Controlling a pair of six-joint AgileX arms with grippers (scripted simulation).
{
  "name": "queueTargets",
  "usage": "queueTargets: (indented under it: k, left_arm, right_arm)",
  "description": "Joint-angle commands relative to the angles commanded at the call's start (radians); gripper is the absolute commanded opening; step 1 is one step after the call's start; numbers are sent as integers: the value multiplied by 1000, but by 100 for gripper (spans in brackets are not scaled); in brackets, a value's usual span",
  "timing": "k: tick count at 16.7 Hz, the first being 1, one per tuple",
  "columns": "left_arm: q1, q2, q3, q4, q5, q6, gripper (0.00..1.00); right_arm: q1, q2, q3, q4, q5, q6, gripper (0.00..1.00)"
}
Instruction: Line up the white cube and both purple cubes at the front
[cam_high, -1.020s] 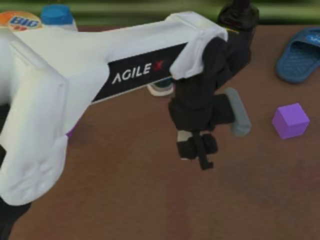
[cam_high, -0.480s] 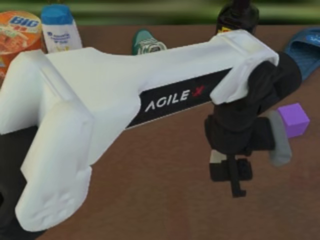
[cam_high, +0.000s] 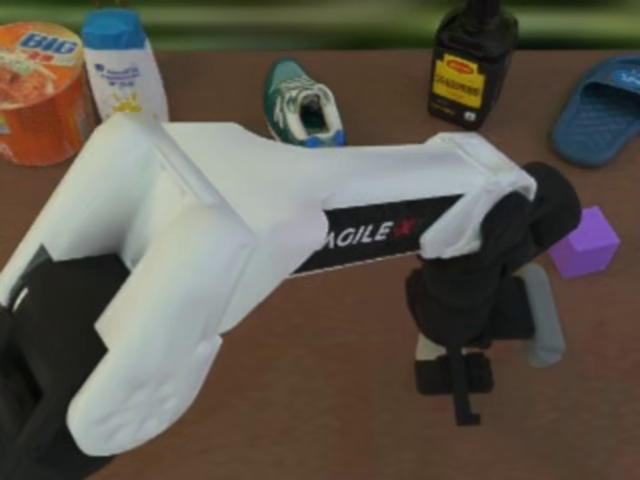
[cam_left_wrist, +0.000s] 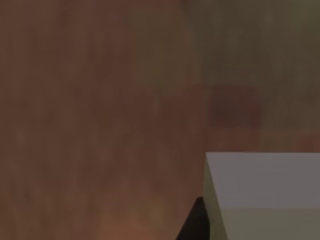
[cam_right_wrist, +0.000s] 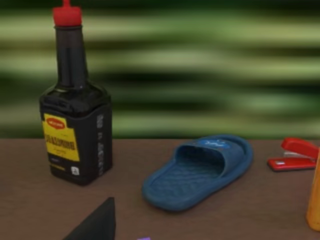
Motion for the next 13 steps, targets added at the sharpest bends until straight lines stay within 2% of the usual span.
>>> queueTargets:
  k: [5,13]
  left_arm:
    - [-2,10,-20,27,-1,1,0]
    - [-2,10,-20,27,-1,1,60]
  right_arm:
    - [0,0,0,0,0,0,100]
    - [0,0,0,0,0,0,100]
